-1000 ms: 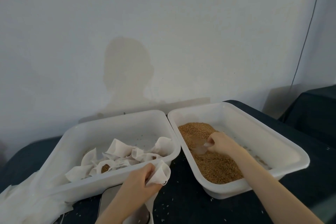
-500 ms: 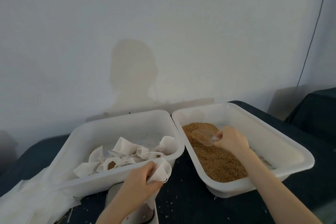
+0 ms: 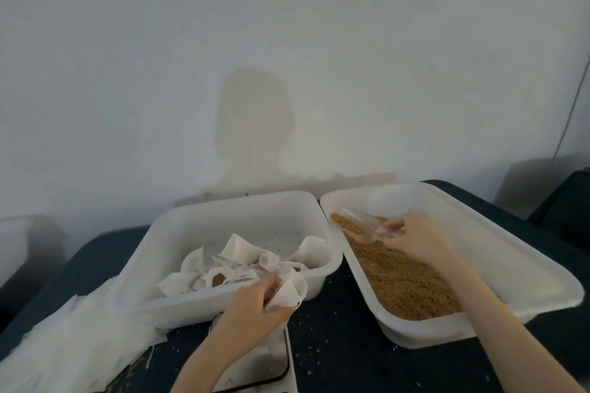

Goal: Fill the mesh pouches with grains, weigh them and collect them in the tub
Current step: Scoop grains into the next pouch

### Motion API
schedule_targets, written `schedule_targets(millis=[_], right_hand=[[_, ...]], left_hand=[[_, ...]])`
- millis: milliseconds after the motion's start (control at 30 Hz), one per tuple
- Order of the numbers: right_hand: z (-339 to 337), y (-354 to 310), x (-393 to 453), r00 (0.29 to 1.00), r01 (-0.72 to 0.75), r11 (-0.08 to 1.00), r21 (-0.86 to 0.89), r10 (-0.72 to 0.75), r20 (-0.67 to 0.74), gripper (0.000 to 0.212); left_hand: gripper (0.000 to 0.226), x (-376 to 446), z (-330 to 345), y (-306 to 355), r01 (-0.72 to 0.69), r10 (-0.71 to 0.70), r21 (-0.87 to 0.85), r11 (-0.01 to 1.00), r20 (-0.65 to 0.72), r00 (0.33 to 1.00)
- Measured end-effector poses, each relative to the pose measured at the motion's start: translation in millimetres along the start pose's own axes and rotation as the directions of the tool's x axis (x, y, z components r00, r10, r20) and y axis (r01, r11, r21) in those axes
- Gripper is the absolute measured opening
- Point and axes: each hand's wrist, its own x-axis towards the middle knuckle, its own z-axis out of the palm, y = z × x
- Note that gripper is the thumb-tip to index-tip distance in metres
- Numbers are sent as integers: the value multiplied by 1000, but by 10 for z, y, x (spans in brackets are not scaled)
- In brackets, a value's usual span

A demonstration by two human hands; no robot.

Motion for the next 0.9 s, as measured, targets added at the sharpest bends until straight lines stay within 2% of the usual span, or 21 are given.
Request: schedule_targets(millis=[133, 233, 367, 467, 633, 767, 900], right_hand=[[-70, -302, -115, 985, 168, 981, 93, -170, 9, 24], [-122, -542, -196, 946, 271, 934, 234, -304, 117, 17], [-114, -750, -232, 861, 344, 902, 261, -414, 294, 27], [-143, -831, -278, 804, 367, 888, 278, -453, 385, 30], [-200, -929, -329, 757, 414, 873, 258, -488, 435, 37], [-234, -1026, -358, 700, 418, 856, 305, -517, 492, 41], [-254, -1100, -398, 674, 435, 855, 283, -517, 528, 41]], left_hand=[[26, -57, -187, -71, 39, -40, -32, 999, -35, 999], [27, -118, -336, -146, 46, -50, -43, 998, -96, 994], [27, -205, -502, -283, 67, -74, -52, 996, -133, 988], [25, -261, -572, -357, 56, -62, -51, 997, -135, 989], [25, -288, -608, -400, 56, -58, -13, 998, -134, 989], [38, -281, -597, -374, 53, -51, 12, 999, -103, 993], [53, -262, -571, -358, 51, -47, 43, 998, -75, 996]])
